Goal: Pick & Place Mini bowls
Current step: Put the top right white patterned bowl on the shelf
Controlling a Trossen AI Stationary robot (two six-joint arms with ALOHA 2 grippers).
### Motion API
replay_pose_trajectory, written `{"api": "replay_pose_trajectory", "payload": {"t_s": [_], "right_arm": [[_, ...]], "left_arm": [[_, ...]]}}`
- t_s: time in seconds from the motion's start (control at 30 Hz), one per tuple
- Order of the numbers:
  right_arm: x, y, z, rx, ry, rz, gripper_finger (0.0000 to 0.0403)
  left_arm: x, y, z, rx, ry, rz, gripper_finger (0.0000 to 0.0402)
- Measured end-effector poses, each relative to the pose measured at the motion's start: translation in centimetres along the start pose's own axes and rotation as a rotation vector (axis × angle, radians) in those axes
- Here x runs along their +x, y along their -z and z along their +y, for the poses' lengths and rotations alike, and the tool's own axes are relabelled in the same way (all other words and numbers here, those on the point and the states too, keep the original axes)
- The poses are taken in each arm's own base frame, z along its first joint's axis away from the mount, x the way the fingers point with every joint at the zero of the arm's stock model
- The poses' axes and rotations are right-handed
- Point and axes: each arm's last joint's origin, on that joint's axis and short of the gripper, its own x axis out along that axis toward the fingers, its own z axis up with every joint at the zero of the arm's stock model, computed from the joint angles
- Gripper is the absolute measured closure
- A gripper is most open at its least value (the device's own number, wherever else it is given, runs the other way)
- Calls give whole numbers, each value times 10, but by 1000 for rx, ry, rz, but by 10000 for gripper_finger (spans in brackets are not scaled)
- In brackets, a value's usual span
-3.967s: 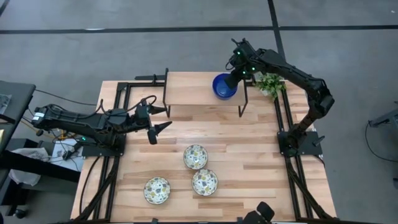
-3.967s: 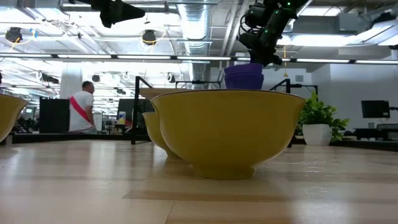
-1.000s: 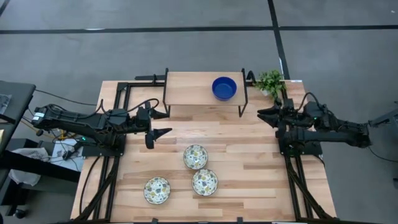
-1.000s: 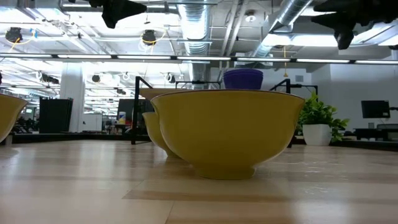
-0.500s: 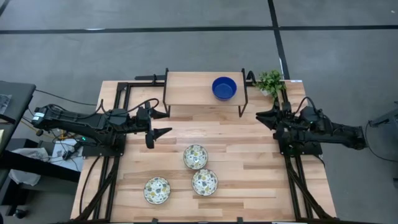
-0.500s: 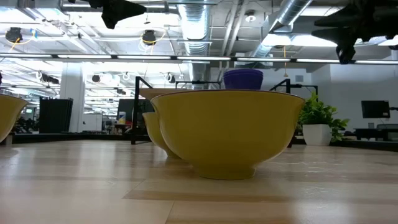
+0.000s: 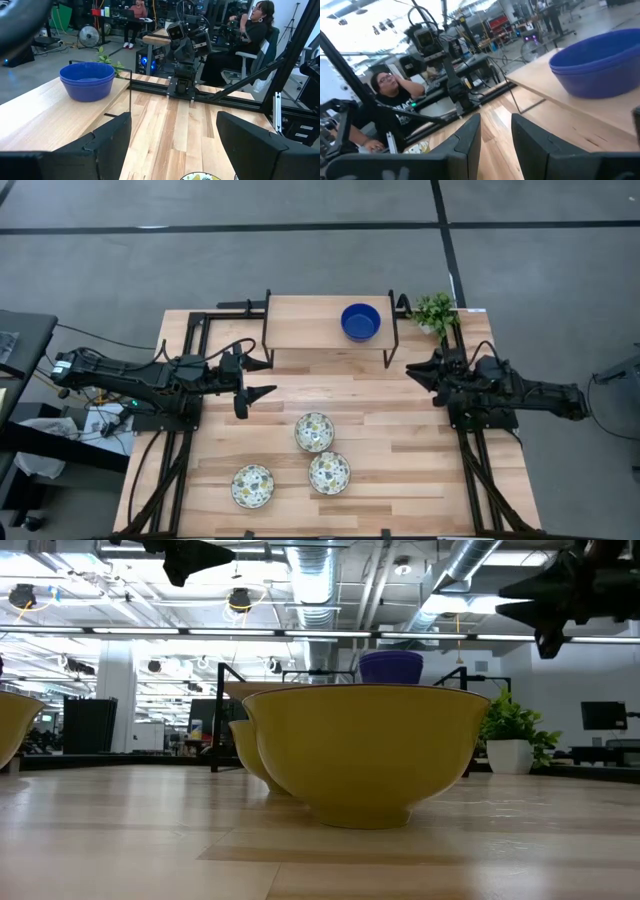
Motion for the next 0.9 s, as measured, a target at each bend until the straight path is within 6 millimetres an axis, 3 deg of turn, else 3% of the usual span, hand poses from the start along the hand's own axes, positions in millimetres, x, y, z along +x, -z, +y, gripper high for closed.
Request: {"api": "replay_pose_trajectory", "payload": {"t_s": [0.33, 0.9], "right_arm": [[4, 13, 1, 4, -65, -1, 305], [4, 6, -5, -25, -22, -64, 305]], "left_arm": [[0, 0, 0, 0, 0, 0, 111], [0, 2, 0, 5, -1, 16, 111]]}}
